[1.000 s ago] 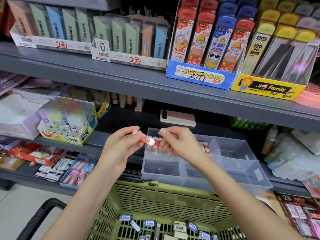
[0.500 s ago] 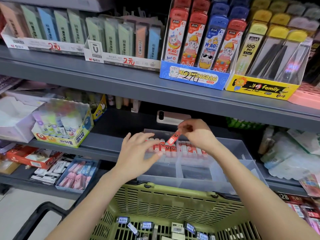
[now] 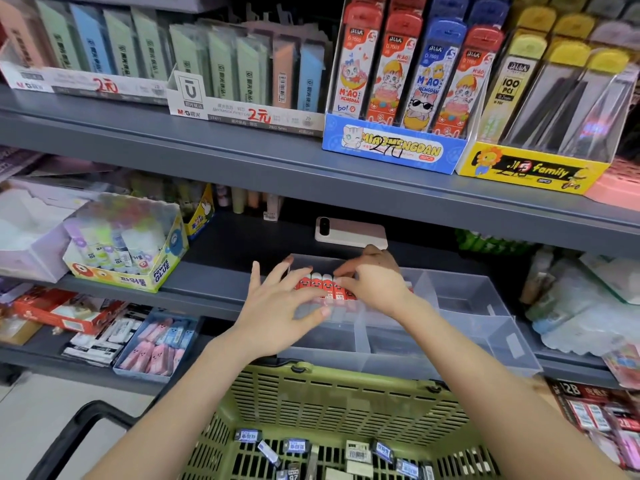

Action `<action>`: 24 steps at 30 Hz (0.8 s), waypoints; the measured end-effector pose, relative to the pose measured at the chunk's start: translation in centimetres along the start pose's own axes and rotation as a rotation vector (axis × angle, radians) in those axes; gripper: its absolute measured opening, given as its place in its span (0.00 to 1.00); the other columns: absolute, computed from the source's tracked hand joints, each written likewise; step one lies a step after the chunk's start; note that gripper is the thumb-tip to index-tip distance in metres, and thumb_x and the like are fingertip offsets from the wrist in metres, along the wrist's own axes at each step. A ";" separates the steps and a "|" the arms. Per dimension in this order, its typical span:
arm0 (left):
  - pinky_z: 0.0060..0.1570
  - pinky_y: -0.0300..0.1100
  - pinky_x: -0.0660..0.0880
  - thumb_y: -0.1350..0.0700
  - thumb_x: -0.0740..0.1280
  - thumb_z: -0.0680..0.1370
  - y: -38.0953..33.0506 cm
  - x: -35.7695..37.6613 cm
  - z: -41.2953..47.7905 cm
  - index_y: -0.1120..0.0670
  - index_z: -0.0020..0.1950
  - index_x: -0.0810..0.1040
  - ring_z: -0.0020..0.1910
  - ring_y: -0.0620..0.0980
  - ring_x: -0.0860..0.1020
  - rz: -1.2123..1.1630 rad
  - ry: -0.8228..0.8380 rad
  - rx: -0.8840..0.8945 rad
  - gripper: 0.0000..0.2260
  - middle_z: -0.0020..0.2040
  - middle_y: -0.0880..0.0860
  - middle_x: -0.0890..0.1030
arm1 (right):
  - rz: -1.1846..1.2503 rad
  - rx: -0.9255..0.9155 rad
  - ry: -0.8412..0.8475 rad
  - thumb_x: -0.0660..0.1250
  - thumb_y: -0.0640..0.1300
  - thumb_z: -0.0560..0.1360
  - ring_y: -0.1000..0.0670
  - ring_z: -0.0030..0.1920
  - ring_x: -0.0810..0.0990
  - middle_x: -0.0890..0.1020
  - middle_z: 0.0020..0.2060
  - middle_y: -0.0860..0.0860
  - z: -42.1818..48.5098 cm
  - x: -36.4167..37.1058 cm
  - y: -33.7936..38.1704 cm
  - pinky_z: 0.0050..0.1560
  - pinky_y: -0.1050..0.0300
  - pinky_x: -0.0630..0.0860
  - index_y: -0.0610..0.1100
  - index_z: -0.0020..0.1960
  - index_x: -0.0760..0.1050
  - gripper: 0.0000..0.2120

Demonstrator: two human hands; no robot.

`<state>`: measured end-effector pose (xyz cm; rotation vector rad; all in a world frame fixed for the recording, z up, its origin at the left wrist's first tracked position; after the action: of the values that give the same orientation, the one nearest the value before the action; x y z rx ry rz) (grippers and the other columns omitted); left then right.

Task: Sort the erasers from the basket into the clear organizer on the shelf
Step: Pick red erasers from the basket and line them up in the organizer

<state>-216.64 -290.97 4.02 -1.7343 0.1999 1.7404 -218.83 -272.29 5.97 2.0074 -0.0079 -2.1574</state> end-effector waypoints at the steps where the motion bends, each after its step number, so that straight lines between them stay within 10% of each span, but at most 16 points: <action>1: 0.71 0.58 0.33 0.37 0.54 0.79 0.0 0.0 0.0 0.37 0.67 0.71 0.76 0.47 0.46 -0.011 -0.004 -0.004 0.19 0.76 0.43 0.59 | -0.024 0.000 -0.009 0.62 0.53 0.77 0.49 0.57 0.69 0.82 0.54 0.57 -0.2 0.0 0.0 0.56 0.57 0.61 0.56 0.59 0.78 0.13; 11: 0.73 0.54 0.53 0.40 0.54 0.76 0.3 -2.4 -6.3 0.53 0.61 0.80 0.71 0.57 0.65 -0.123 -0.254 -0.049 0.26 0.68 0.55 0.73 | 0.299 -0.366 -0.560 0.64 0.44 0.76 0.48 0.39 0.74 0.81 0.38 0.50 -12.4 -0.3 4.2 0.42 0.55 0.69 0.42 0.46 0.81 0.08; 15: 0.72 0.54 0.56 0.40 0.52 0.75 1.2 -2.4 -10.7 0.54 0.61 0.80 0.71 0.58 0.66 -0.065 -0.172 -0.073 0.27 0.68 0.57 0.73 | 0.392 -0.385 -0.213 0.65 0.45 0.76 0.50 0.38 0.76 0.81 0.36 0.49 -18.8 5.4 5.1 0.41 0.56 0.73 0.41 0.44 0.81 0.09; 19: 0.69 0.58 0.61 0.42 0.55 0.76 1.7 -1.6 -14.6 0.55 0.60 0.81 0.69 0.63 0.67 -0.023 -0.090 -0.057 0.25 0.68 0.60 0.73 | 0.362 -0.258 0.534 0.66 0.49 0.76 0.51 0.50 0.78 0.83 0.49 0.49 -23.5 12.1 5.7 0.56 0.52 0.73 0.45 0.54 0.80 0.11; 24: 0.66 0.64 0.63 0.45 0.60 0.76 1.0 0.2 -17.8 0.54 0.55 0.83 0.65 0.64 0.72 0.101 -0.123 0.061 0.19 0.64 0.60 0.77 | 0.337 -0.238 0.581 0.67 0.49 0.75 0.53 0.60 0.74 0.78 0.60 0.52 -26.5 15.9 5.4 0.65 0.57 0.67 0.47 0.62 0.76 0.17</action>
<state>-202.33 -301.30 1.53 -1.5918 0.2880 1.8872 -192.90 -276.50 -11.17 2.2159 -0.0050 -1.2643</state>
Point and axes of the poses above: each hand's wrist, its own z-axis towards the middle knuckle, its own x-axis out of the palm, y = z × x, the point moved 1 cm from there along z, towards the middle knuckle
